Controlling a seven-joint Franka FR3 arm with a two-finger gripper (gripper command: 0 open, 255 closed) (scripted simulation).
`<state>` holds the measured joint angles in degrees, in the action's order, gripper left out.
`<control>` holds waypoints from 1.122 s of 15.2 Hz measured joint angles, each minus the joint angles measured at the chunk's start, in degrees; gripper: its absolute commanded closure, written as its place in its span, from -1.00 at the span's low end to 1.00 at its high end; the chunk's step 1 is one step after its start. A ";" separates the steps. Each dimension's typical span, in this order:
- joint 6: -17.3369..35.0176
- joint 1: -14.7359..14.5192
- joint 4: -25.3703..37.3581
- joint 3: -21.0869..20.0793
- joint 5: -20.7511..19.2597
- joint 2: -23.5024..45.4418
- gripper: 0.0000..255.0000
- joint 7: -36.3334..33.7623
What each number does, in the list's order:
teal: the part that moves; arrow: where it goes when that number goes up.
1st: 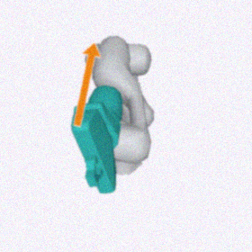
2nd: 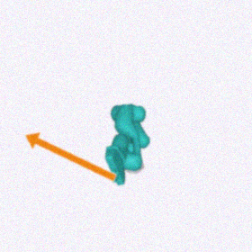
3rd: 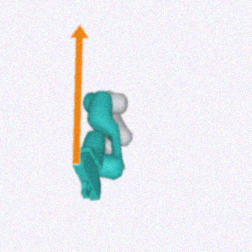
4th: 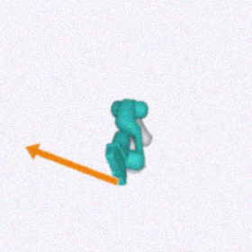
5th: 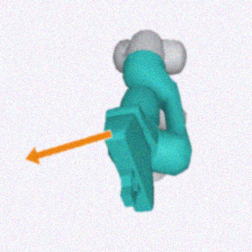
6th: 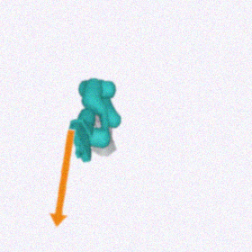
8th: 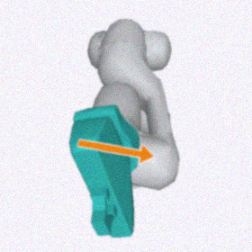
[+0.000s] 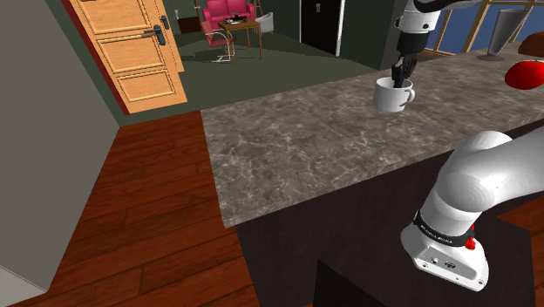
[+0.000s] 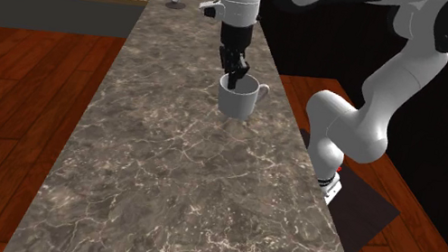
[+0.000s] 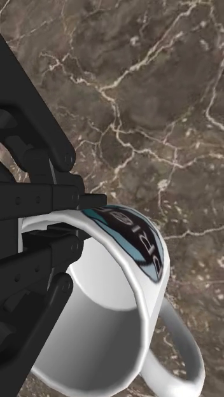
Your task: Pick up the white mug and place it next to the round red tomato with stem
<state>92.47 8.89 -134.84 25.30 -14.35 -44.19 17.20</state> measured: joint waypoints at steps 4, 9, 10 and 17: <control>-2.87 -0.34 3.66 -0.44 0.56 0.78 1.00 0.27; -6.39 -0.67 7.87 -1.16 1.23 1.51 1.00 0.41; -7.00 -0.77 8.75 -1.25 1.37 1.78 1.00 0.44; -11.76 -1.45 15.64 -1.88 2.32 3.94 1.00 0.79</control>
<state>80.71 7.44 -119.20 23.42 -12.03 -40.25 17.99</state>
